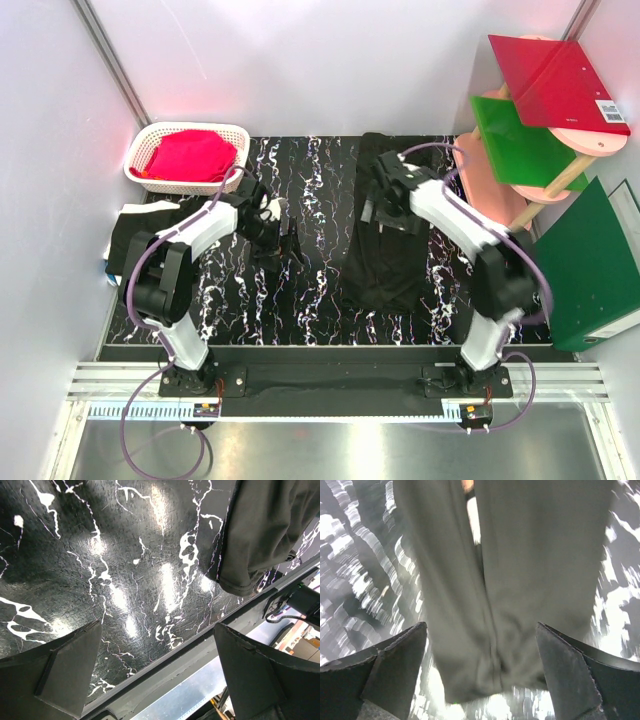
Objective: Fold and stack the t-shirts
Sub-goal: Grab the bottom of the folded rectangular tshirt with both arms
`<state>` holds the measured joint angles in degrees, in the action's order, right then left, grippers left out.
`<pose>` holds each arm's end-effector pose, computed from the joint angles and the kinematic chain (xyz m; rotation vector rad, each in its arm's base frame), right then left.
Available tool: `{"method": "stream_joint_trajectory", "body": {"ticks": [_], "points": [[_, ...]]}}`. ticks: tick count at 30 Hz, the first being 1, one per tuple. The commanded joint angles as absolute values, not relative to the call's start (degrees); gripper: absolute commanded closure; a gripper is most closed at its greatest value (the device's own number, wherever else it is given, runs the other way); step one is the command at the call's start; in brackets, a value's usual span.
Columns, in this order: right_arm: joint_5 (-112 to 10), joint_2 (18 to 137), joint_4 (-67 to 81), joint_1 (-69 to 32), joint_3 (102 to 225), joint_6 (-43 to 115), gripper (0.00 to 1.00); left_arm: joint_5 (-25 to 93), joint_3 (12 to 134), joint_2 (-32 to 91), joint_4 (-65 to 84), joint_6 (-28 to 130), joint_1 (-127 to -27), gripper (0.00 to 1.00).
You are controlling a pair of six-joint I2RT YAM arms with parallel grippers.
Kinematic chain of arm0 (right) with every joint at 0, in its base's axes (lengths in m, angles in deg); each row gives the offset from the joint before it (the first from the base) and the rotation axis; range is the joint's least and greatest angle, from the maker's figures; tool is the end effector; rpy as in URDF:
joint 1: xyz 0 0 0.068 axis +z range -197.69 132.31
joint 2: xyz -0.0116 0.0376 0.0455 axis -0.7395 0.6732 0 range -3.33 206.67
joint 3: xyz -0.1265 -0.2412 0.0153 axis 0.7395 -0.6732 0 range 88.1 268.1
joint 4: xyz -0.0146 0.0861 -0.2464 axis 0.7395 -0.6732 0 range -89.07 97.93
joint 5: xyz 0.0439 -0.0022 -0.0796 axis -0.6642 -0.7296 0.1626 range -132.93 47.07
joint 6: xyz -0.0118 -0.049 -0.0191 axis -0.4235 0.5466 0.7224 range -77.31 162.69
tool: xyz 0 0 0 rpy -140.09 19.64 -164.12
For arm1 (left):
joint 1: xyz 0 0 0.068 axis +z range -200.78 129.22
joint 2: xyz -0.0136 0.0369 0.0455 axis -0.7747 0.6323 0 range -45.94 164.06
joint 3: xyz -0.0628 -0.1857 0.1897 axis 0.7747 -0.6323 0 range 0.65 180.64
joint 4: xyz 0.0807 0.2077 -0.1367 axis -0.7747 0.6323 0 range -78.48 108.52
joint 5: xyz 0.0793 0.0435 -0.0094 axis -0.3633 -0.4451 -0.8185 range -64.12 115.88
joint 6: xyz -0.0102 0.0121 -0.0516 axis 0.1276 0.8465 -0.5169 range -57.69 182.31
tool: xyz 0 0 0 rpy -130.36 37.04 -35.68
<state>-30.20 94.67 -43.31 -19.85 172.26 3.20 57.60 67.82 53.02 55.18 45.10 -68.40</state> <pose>0.3174 0.1586 0.2760 0.3349 2.6376 0.0788 0.3060 -0.1169 0.1952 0.1169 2.9320 -0.9071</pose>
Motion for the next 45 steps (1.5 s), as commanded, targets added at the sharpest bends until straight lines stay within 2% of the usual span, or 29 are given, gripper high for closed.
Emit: {"method": "stream_joint_trajectory", "body": {"ticks": [1,4,10,15,19,26,30,41,43,45], "points": [[-28.6,108.36,-38.57,-21.41,181.68,10.86,0.07,58.57,71.22,52.76,57.04,46.67,-68.18,0.01],[-30.44,116.71,-38.65,-23.16,190.65,12.98,0.15,57.87,71.4,52.23,58.27,46.93,-68.18,0.01],[-34.48,124.81,-39.0,-27.47,203.58,14.56,0.18,57.17,72.19,52.23,59.24,46.14,-68.18,0.01],[-38.62,130.68,-39.44,-30.02,211.22,15.7,0.26,56.64,74.2,53.55,59.77,45.26,-68.18,0.01],[-40.64,134.83,-40.93,-30.9,215.89,16.32,0.27,56.29,76.67,54.95,60.65,45.17,-68.18,0.01],[-44.69,139.84,-42.52,-31.69,221.16,15.44,0.42,55.41,80.27,57.15,62.67,45.44,-68.18,0.01],[-46.0,140.46,-42.7,-32.39,220.99,15.0,0.47,55.06,81.59,58.12,63.46,45.96,-68.18,0.01],[-48.91,140.37,-42.78,-32.75,220.29,15.44,0.96,54.79,83.35,59.96,64.52,46.84,-68.18,0.01],[-48.82,139.59,-42.87,-32.83,219.85,15.44,1.0,54.79,83.35,60.14,64.61,46.93,-68.18,0.01],[-48.56,138.62,-42.87,-32.83,219.15,15.44,1.0,54.88,83.44,60.23,64.61,46.93,-68.18,0.01]]}}
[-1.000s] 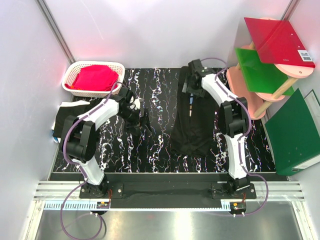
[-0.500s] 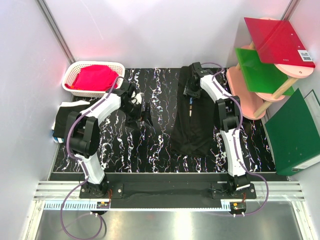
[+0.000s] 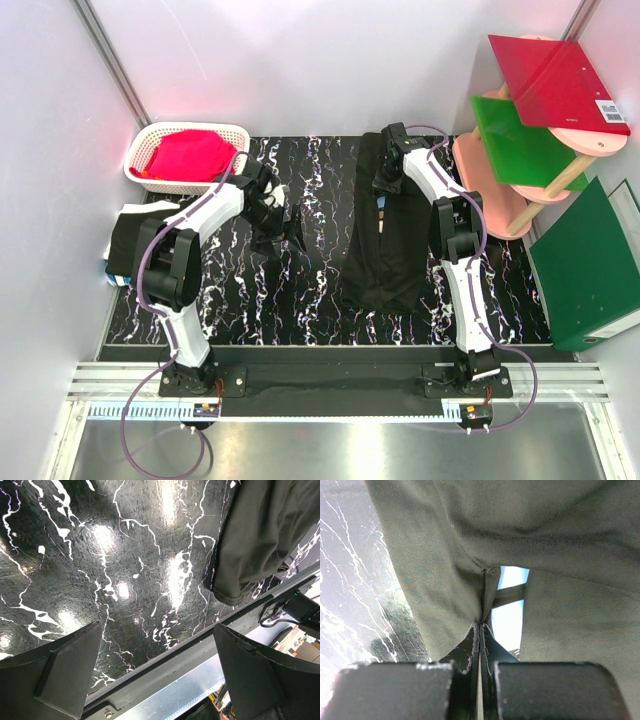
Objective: Fold and stack the t-shirts
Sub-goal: Grab the bottom of the folded rectangular tshirt with both arms
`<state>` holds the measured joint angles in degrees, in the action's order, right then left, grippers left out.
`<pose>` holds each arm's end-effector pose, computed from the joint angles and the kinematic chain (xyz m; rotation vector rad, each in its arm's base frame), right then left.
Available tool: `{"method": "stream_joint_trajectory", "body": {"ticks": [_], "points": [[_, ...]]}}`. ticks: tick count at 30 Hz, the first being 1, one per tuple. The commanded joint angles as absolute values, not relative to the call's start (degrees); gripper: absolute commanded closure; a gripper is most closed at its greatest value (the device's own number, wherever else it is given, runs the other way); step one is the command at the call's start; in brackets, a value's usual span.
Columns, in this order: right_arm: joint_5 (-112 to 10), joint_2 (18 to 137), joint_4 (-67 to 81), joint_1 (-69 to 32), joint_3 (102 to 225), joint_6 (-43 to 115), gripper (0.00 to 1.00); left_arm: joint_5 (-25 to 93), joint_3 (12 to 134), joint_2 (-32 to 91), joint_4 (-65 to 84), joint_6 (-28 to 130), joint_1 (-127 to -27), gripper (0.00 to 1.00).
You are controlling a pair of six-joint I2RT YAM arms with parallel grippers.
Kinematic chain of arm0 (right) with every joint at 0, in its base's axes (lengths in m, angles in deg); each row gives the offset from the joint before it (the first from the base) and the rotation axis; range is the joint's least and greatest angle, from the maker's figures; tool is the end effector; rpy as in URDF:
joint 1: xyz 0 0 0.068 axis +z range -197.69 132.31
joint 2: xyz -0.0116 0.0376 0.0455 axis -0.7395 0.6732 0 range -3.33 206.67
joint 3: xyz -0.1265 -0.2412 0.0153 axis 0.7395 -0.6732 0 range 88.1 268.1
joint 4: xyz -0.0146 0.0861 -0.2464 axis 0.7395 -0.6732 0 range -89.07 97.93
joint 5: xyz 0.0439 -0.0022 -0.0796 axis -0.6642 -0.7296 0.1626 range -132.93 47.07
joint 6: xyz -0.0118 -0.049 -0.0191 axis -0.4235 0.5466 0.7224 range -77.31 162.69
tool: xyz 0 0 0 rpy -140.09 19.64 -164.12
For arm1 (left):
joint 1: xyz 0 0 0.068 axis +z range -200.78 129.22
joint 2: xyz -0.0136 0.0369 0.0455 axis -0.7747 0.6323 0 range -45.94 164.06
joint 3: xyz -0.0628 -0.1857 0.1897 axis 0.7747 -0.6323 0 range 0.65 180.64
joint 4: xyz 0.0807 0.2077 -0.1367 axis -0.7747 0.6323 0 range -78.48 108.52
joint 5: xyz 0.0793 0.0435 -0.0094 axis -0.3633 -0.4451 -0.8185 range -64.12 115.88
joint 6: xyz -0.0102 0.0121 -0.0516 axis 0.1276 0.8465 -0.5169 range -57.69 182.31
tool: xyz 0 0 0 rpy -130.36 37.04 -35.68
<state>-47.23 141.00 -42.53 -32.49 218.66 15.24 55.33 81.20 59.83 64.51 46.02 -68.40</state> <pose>0.5149 0.1425 0.1688 0.2681 2.7183 0.3227 0.3381 -0.1258 0.2146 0.1156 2.9808 -0.8396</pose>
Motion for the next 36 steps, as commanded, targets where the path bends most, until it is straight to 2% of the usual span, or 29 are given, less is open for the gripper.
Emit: {"method": "stream_joint_trajectory", "body": {"ticks": [1,11,20,25,26,28,29,33,36], "points": [[-48.3,137.22,-42.96,-32.83,218.1,15.53,1.0,54.79,83.44,60.14,64.61,47.02,-68.18,0.01],[-40.12,127.19,-42.78,-33.45,210.89,16.76,1.0,54.97,83.88,61.2,64.61,47.11,-68.18,0.01],[-36.43,129.91,-43.22,-34.5,210.88,16.58,1.0,55.41,83.88,61.2,64.61,47.28,-68.18,0.01],[-34.76,134.83,-46.64,-34.77,214.74,17.72,1.0,55.5,83.7,61.02,64.69,47.46,-68.18,0.01],[-34.24,135.36,-48.83,-34.77,215.71,17.9,0.85,55.67,83.7,60.76,64.61,47.54,-68.18,0.01],[-32.83,134.32,-50.77,-34.77,216.69,17.9,0.67,55.85,83.88,60.76,64.52,47.54,-68.18,0.01],[-32.13,132.91,-50.52,-34.68,215.73,17.81,0.43,56.11,84.05,60.58,64.43,47.63,-68.27,0.01],[-30.8,116.79,-45.79,-34.68,203.82,17.37,0.01,59.18,83.61,60.93,61.36,46.85,-68.35,0.01],[-32.9,105.18,-41.82,-34.68,194.49,15.02,0.0,62.69,83.0,61.81,58.9,45.97,-69.05,0.01]]}}
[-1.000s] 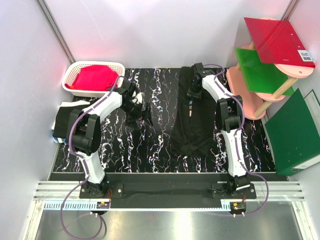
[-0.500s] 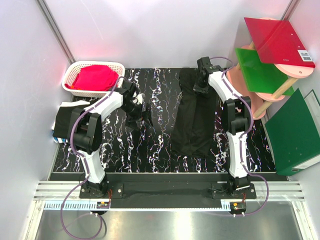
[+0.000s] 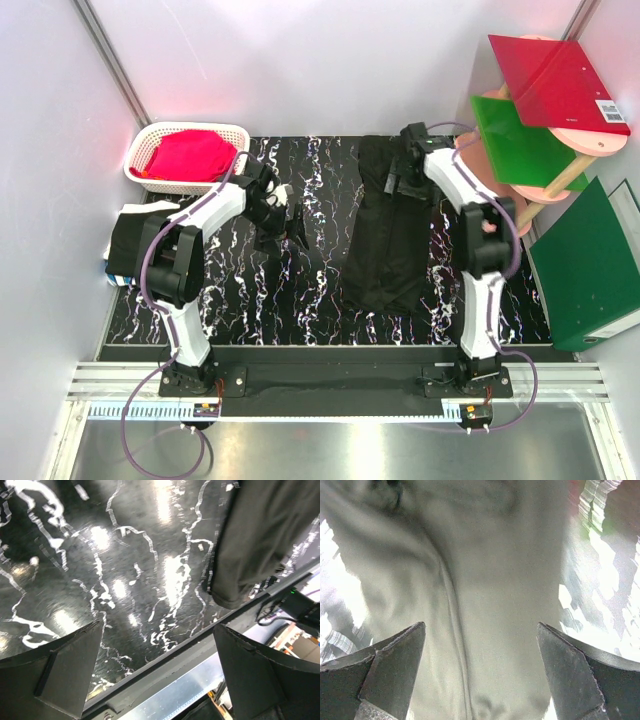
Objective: Fold and stack the t-shirts
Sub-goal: Grab the bottom of the folded rectangular tshirt with both arms
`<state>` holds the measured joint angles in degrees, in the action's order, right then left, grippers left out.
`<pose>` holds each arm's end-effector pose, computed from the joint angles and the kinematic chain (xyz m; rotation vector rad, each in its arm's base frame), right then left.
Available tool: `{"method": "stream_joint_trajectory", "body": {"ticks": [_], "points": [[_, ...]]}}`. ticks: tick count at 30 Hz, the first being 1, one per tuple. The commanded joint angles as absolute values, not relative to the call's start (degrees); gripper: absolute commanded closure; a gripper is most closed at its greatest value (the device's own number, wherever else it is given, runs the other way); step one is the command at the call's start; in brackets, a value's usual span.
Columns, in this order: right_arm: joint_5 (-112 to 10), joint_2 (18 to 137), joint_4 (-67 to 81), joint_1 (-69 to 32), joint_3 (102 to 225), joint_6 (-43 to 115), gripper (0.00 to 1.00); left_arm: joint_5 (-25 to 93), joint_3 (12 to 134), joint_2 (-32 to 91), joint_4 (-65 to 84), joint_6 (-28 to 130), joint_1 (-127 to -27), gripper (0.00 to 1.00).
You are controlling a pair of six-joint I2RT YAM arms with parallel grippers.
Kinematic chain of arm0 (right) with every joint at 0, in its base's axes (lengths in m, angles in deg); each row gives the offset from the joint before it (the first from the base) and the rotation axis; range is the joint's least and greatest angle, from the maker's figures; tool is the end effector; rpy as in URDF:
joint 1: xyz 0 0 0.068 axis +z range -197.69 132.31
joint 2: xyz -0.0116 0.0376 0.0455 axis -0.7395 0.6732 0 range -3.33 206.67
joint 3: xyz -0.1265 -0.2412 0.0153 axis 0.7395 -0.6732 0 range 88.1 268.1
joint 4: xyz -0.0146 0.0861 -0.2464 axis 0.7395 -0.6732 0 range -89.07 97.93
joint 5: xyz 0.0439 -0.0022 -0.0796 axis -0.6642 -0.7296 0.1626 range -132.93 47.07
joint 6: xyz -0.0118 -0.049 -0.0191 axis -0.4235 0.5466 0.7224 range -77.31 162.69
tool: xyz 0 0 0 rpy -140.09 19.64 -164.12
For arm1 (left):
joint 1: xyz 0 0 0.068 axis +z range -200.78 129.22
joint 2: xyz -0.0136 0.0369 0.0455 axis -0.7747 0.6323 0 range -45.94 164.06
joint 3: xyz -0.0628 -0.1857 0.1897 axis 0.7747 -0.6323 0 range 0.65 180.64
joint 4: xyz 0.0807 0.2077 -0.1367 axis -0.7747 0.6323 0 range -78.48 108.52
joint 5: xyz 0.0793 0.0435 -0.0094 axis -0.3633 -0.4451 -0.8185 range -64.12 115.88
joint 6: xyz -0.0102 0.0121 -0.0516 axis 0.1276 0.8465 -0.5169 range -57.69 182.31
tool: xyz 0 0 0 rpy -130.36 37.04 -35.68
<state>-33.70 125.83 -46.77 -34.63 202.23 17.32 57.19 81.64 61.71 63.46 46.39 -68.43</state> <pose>0.4656 0.1020 0.2102 0.3349 2.7349 -0.0479 0.3436 -0.1288 0.2064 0.1286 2.9818 -0.8866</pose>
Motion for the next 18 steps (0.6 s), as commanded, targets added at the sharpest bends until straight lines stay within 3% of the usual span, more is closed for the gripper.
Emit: {"method": "stream_joint_trajectory", "body": {"ticks": [1,5,9,12,18], "points": [[-34.48,102.69,-41.99,-34.68,192.45,14.13,0.0,63.05,82.82,62.07,58.37,45.79,-69.32,0.01],[-37.65,89.42,-42.17,-34.85,177.35,3.7,0.0,66.3,79.24,62.43,54.07,43.25,-71.25,0.01],[-41.61,73.89,-39.97,-35.03,155.41,-5.99,0.01,71.83,71.15,61.46,40.57,33.78,-73.44,0.01],[-45.28,66.05,-38.39,-35.12,142.91,-13.11,0.05,72.02,66.92,62.16,36.14,30.33,-75.81,0.02],[-54.6,63.2,-35.58,-35.47,127.67,-22.08,0.09,73.25,61.64,63.83,28.41,24.61,-80.13,0.03]]}}
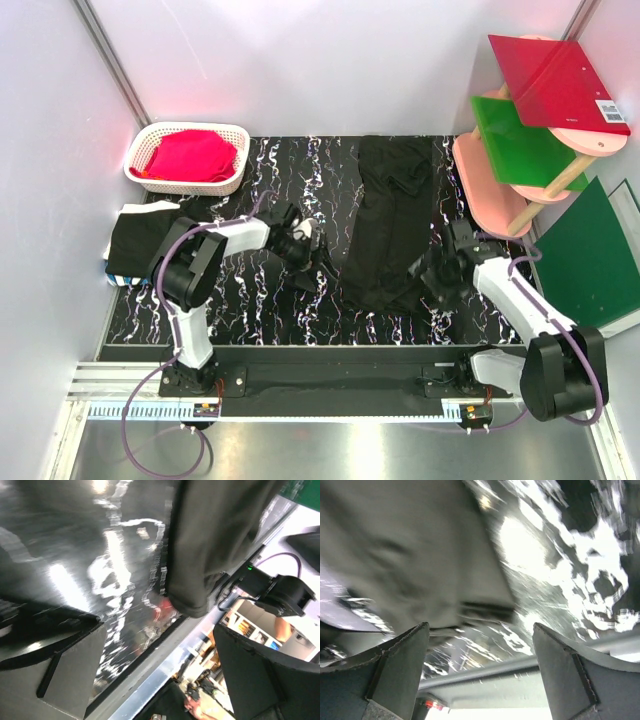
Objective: Fold and stack the t-shirts
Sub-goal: Grab the bottom of the folded rectangular tshirt with both arms
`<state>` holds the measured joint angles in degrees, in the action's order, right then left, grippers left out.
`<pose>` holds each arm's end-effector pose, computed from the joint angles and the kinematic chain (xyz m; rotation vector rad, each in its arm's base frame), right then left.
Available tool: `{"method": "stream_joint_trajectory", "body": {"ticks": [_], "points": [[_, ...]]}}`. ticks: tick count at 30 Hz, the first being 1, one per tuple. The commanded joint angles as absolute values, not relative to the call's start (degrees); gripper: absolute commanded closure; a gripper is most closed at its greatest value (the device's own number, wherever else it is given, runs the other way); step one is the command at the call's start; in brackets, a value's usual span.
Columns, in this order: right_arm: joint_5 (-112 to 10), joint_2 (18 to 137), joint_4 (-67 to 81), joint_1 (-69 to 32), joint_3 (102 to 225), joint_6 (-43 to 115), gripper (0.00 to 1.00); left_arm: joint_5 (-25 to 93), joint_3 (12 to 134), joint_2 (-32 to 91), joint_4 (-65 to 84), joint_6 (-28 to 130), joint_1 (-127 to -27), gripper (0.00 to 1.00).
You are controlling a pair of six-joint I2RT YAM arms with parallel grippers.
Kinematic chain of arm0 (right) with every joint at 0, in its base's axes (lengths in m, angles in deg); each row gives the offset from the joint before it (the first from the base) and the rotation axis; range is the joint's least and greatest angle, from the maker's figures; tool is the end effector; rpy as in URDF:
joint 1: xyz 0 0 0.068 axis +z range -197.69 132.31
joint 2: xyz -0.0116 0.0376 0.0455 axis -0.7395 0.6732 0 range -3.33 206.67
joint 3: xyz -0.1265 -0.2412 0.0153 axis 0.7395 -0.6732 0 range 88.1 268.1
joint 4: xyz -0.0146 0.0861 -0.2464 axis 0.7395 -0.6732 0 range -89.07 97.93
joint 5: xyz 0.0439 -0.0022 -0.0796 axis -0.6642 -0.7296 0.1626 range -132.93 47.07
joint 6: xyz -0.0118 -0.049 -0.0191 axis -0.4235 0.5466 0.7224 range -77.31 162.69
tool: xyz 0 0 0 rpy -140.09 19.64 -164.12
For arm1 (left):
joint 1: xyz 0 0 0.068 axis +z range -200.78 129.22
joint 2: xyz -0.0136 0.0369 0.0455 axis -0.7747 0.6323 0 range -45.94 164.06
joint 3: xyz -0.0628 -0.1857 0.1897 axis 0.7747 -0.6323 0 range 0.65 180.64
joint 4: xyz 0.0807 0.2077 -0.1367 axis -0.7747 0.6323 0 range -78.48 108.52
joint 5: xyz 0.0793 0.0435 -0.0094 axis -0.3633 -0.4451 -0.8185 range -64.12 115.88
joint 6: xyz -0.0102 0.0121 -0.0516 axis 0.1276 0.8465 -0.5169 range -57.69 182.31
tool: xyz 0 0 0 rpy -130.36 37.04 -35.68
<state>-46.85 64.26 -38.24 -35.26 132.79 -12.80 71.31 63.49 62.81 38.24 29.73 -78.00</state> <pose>0.2021 0.0469 0.2152 1.0301 2.6602 0.3753 0.2977 -0.1817 0.1348 -0.0471 -2.7496 1.2051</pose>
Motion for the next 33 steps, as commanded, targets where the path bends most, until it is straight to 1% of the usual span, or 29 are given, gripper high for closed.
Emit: {"method": "stream_joint_trajectory", "body": {"ticks": [1,5,8,9,11,12,13,14,15,16,17,18,19,21,22,23,28,33], "points": [[-55.49,63.55,-34.36,-35.47,126.52,-22.52,0.09,73.6,61.21,64.27,27.52,23.74,-80.48,0.03],[-57.52,64.87,-32.68,-35.56,121.87,-24.11,0.08,74.92,60.24,66.03,21.56,18.56,-82.94,0.03],[-58.22,64.78,-29.96,-35.56,118.26,-26.21,0.09,74.75,60.67,68.66,20.31,16.44,-84.87,0.05],[-58.49,64.79,-27.6,-35.56,117.2,-26.66,0.09,74.48,60.94,69.02,20.31,16.08,-85.31,0.07],[-59.19,66.1,-25.74,-35.56,115.09,-27.54,0.11,74.39,60.94,70.15,20.4,15.03,-86.19,0.16],[-59.45,66.89,-24.08,-35.56,114.74,-27.54,0.18,74.39,60.76,70.51,20.31,14.76,-86.37,0.21],[-59.8,68.81,-23.45,-35.65,114.56,-27.45,0.25,74.39,60.68,70.77,20.31,14.33,-86.72,0.36],[-60.68,69.96,-23.01,-35.65,114.73,-27.28,0.36,74.39,60.59,71.04,20.4,14.15,-86.81,0.43],[-61.12,71.28,-22.14,-35.65,114.99,-26.75,0.68,74.31,60.41,71.13,20.57,13.97,-86.81,0.5],[-61.82,73.46,-21.87,-35.65,115.95,-26.49,0.81,74.31,60.32,71.22,20.48,13.8,-86.99,0.58],[-62.09,74.44,-21.52,-35.65,116.57,-26.14,0.86,74.22,60.24,71.22,20.57,13.79,-86.99,0.6],[-62.18,75.67,-21.43,-35.65,117.71,-25.52,0.92,74.3,60.32,71.22,20.66,13.79,-86.99,0.65],[-62.09,76.12,-21.51,-35.73,118.24,-25.43,0.94,74.31,60.41,71.3,20.75,13.97,-87.07,0.74],[-62.18,76.91,-21.6,-35.65,119.38,-25.08,1.0,74.04,60.76,71.48,21.53,14.14,-87.07,0.84],[-62.53,77.18,-21.78,-35.65,119.48,-25.08,1.0,73.69,61.11,71.48,21.97,14.67,-86.99,0.89],[-62.79,77.53,-22.13,-35.65,119.65,-24.9,1.0,73.34,61.37,71.31,22.5,14.93,-87.07,1.0],[-62.71,79.2,-25.81,-35.65,120.27,-23.06,1.0,71.41,62.78,70.52,26.72,16.96,-86.37,1.0],[-62.53,78.68,-29.86,-35.65,119.05,-20.51,1.0,70.62,60.59,68.76,27.95,17.31,-86.2,1.0]]}}
